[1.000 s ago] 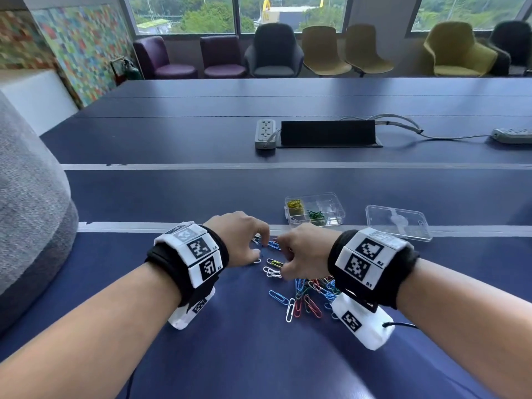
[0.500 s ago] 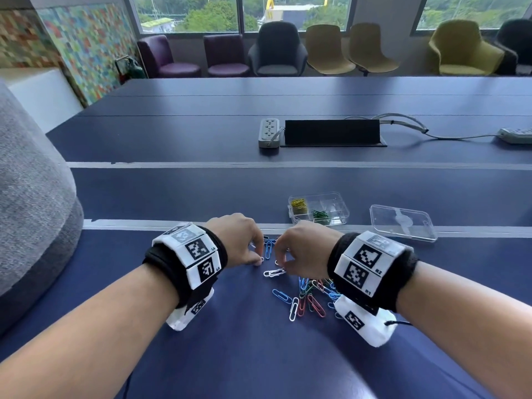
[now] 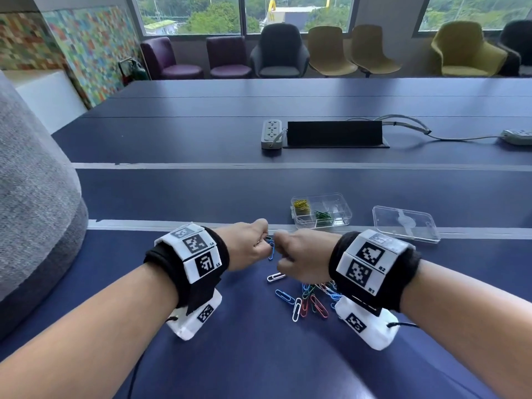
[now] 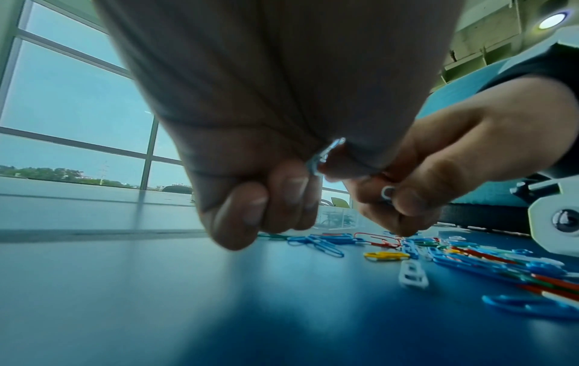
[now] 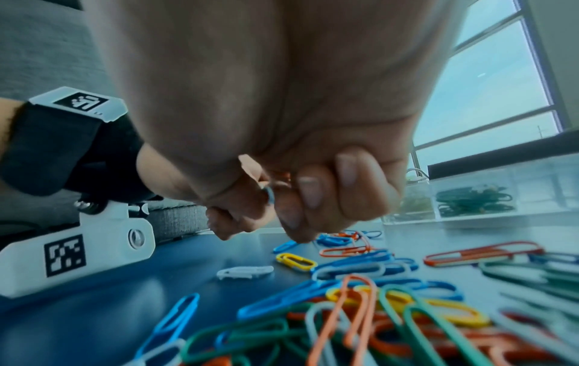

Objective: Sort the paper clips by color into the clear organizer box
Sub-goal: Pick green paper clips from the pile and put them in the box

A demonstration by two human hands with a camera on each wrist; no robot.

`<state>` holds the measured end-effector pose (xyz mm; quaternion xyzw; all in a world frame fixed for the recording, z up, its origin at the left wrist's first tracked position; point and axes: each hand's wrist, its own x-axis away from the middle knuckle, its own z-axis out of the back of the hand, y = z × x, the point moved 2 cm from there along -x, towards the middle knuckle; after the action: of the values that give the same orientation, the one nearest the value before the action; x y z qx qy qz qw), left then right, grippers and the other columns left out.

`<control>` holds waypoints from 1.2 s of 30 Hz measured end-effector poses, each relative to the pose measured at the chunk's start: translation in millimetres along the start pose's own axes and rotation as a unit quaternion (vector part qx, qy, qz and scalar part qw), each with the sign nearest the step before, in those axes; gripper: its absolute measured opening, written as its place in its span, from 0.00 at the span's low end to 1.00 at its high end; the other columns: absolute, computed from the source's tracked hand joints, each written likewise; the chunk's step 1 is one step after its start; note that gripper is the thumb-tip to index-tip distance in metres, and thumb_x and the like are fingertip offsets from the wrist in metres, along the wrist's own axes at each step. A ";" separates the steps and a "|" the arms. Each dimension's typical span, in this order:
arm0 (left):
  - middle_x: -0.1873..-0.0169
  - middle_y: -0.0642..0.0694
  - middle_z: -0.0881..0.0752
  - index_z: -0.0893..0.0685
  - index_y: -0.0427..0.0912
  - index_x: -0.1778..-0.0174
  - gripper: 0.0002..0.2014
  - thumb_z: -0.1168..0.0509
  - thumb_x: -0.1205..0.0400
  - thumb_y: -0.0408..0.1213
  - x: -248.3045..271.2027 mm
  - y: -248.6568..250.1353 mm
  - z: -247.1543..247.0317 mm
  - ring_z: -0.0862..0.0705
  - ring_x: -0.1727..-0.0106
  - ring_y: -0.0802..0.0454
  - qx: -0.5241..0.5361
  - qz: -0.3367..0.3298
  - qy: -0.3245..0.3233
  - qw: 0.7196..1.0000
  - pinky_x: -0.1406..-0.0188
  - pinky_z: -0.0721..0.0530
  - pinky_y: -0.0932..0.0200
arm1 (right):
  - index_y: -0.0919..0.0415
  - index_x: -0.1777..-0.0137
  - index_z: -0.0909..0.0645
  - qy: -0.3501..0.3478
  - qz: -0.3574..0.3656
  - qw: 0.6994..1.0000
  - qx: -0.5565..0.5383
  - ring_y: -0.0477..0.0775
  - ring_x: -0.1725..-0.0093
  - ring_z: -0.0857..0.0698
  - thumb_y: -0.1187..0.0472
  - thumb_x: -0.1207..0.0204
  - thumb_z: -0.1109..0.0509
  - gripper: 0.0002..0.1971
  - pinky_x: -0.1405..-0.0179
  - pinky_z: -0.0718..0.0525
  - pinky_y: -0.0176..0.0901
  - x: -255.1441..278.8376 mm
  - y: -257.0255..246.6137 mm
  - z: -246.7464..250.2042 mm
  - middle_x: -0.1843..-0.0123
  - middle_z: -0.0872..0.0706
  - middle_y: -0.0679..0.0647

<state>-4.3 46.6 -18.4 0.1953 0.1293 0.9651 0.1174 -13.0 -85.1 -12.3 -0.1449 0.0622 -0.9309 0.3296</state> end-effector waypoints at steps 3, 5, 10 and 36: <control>0.72 0.49 0.33 0.40 0.41 0.56 0.06 0.47 0.19 0.34 0.6 -0.4 -2.1 0.33 0.63 0.45 -0.005 -0.008 0.005 1.000 0.63 0.36 0.57 | 0.62 0.46 0.36 -0.013 0.012 1.000 0.010 0.58 0.73 0.33 0.65 0.20 0.43 0.06 0.69 0.36 0.44 2.3 0.5 -2.0 0.69 0.29 0.53; 0.71 0.49 0.31 0.39 0.43 0.52 0.06 0.47 0.20 0.32 1.3 -1.5 -2.7 0.31 0.63 0.45 0.000 -0.009 0.013 1.000 0.61 0.34 0.57 | 0.64 0.34 0.35 -0.032 0.020 0.999 0.022 0.59 0.66 0.28 0.68 0.20 0.42 0.15 0.65 0.32 0.43 2.9 0.2 -3.4 0.66 0.24 0.54; 0.71 0.51 0.26 0.23 0.42 0.47 0.10 0.48 0.18 0.33 0.3 -2.4 4.3 0.27 0.63 0.47 0.012 0.005 0.029 0.999 0.59 0.29 0.60 | 0.65 0.39 0.23 -0.074 0.034 0.995 0.061 0.63 0.44 0.17 0.68 0.22 0.41 0.13 0.47 0.19 0.50 3.3 -6.0 -2.7 0.43 0.15 0.61; 0.37 0.44 0.17 0.20 0.43 0.37 0.16 0.38 0.20 0.27 -71.6 67.9 29.1 0.21 0.33 0.47 -0.097 -0.050 0.044 0.993 0.40 0.23 0.57 | 0.63 0.58 0.24 -0.006 -0.244 0.969 -0.028 0.61 0.48 0.18 0.50 0.16 0.46 0.18 0.49 0.23 0.44 0.2 90.5 33.2 0.49 0.15 0.62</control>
<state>59.8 -31.0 2.8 0.1334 0.0494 0.9737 0.1778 51.1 -156.0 0.2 -0.1705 0.0490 -0.9802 0.0883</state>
